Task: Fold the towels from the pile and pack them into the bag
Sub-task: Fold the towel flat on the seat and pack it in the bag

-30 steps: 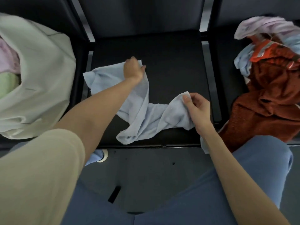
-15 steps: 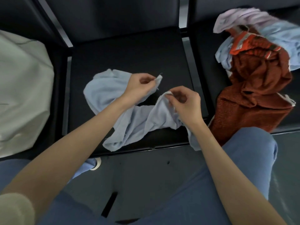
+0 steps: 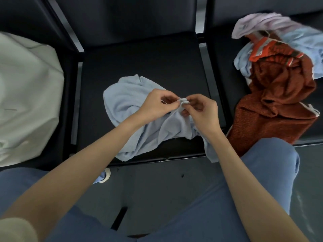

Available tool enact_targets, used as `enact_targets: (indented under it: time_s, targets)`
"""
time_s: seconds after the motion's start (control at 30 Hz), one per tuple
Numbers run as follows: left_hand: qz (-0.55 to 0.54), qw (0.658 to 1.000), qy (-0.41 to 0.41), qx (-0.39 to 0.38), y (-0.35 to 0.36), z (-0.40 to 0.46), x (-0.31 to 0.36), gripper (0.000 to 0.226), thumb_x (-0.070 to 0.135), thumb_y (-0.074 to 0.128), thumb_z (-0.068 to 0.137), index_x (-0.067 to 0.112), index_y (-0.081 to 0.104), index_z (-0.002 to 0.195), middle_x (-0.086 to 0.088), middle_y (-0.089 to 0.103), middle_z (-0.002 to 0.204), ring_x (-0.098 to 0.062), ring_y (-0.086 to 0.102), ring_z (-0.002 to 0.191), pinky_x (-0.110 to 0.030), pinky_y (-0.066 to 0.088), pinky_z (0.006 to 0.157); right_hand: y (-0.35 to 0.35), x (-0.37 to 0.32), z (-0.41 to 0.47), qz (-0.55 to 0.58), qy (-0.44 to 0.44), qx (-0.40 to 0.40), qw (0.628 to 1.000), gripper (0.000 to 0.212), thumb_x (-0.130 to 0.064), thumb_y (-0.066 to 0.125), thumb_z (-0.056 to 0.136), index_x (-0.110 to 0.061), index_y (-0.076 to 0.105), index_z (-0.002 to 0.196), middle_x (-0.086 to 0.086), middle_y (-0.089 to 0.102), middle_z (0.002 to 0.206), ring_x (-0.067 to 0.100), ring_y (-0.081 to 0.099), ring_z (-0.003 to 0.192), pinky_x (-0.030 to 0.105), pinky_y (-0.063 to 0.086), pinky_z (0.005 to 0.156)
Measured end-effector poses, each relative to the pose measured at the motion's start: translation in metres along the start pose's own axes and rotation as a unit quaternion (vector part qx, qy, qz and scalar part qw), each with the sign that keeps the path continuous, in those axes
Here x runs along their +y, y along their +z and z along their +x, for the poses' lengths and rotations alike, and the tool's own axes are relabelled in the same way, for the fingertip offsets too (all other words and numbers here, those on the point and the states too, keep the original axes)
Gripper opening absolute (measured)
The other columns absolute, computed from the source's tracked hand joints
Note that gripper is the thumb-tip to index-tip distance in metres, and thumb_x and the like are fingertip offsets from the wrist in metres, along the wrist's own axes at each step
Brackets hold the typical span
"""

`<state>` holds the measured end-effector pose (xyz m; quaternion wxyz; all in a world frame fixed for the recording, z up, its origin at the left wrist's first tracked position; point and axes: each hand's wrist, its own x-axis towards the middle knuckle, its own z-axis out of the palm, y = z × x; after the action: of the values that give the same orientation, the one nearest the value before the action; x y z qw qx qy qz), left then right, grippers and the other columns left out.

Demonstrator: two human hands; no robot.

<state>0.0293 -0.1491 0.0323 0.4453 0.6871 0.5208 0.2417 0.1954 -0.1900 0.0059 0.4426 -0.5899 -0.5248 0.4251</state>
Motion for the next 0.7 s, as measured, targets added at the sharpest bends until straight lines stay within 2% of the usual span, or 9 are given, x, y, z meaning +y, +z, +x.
enact_targets:
  time_s: [0.1, 0.27, 0.37, 0.47, 0.53, 0.63, 0.7]
  targets:
    - [0.034, 0.999, 0.007, 0.026, 0.001, -0.004, 0.002, 0.013, 0.011, 0.070, 0.083, 0.015, 0.075, 0.095, 0.002, 0.073, 0.087, -0.009, 0.068, 0.082, -0.033, 0.057, 0.080, -0.001, -0.004, -0.003, 0.002, -0.002, -0.005, 1.000, 0.010, -0.005, 0.069, 0.084, -0.010, 0.067, 0.093, 0.007, 0.070, 0.082, 0.021, 0.070, 0.077, 0.044, 0.059, 0.073]
    - [0.124, 0.991, -0.003, 0.058, -0.014, -0.015, 0.015, 0.017, 0.012, 0.067, 0.079, 0.016, 0.076, 0.092, 0.005, 0.071, 0.083, -0.008, 0.065, 0.080, -0.033, 0.056, 0.077, -0.004, -0.020, -0.012, 0.022, -0.019, -0.011, 1.000, 0.013, 0.002, 0.066, 0.085, -0.008, 0.066, 0.093, 0.005, 0.069, 0.080, 0.015, 0.069, 0.070, 0.026, 0.057, 0.070]
    - [0.140, 0.987, -0.009, 0.084, -0.032, -0.028, 0.018, 0.019, 0.011, 0.066, 0.083, 0.013, 0.075, 0.099, 0.003, 0.071, 0.092, -0.007, 0.065, 0.086, -0.028, 0.055, 0.083, -0.007, -0.036, -0.016, 0.024, -0.040, -0.014, 0.999, 0.015, 0.005, 0.065, 0.085, -0.008, 0.066, 0.092, 0.005, 0.068, 0.080, 0.014, 0.068, 0.068, 0.022, 0.055, 0.069]
    - [0.137, 0.983, -0.003, 0.124, -0.053, -0.041, 0.017, 0.015, 0.008, 0.064, 0.084, 0.016, 0.076, 0.086, 0.004, 0.072, 0.082, -0.005, 0.065, 0.078, -0.020, 0.054, 0.076, -0.010, -0.053, -0.019, 0.032, -0.056, 0.003, 0.998, 0.015, 0.005, 0.065, 0.085, -0.008, 0.067, 0.090, 0.006, 0.069, 0.079, 0.018, 0.069, 0.069, 0.025, 0.056, 0.070]
    - [0.090, 0.986, -0.014, 0.137, -0.063, -0.048, 0.017, 0.015, 0.006, 0.065, 0.083, 0.019, 0.074, 0.081, 0.006, 0.071, 0.079, -0.004, 0.066, 0.077, -0.015, 0.051, 0.071, -0.015, -0.065, -0.021, 0.035, -0.071, 0.015, 0.997, 0.010, 0.004, 0.066, 0.084, -0.002, 0.068, 0.092, 0.010, 0.070, 0.080, 0.019, 0.070, 0.070, 0.024, 0.056, 0.069]
    - [0.057, 0.994, 0.007, 0.093, -0.061, -0.062, 0.021, 0.018, 0.003, 0.063, 0.083, 0.018, 0.073, 0.084, 0.007, 0.071, 0.083, -0.005, 0.067, 0.081, -0.020, 0.054, 0.077, -0.021, -0.083, -0.025, 0.016, -0.094, 0.006, 0.995, 0.012, 0.006, 0.064, 0.084, -0.001, 0.068, 0.093, 0.008, 0.070, 0.079, 0.015, 0.069, 0.068, 0.020, 0.053, 0.068]
    - [0.061, 0.995, 0.048, 0.060, -0.051, -0.074, 0.026, 0.020, 0.002, 0.063, 0.084, 0.017, 0.073, 0.094, 0.007, 0.072, 0.091, -0.005, 0.067, 0.085, -0.019, 0.054, 0.079, -0.024, -0.095, -0.029, 0.001, -0.115, -0.018, 0.993, 0.015, 0.008, 0.064, 0.084, -0.004, 0.068, 0.092, 0.008, 0.070, 0.079, 0.016, 0.069, 0.070, 0.021, 0.054, 0.069]
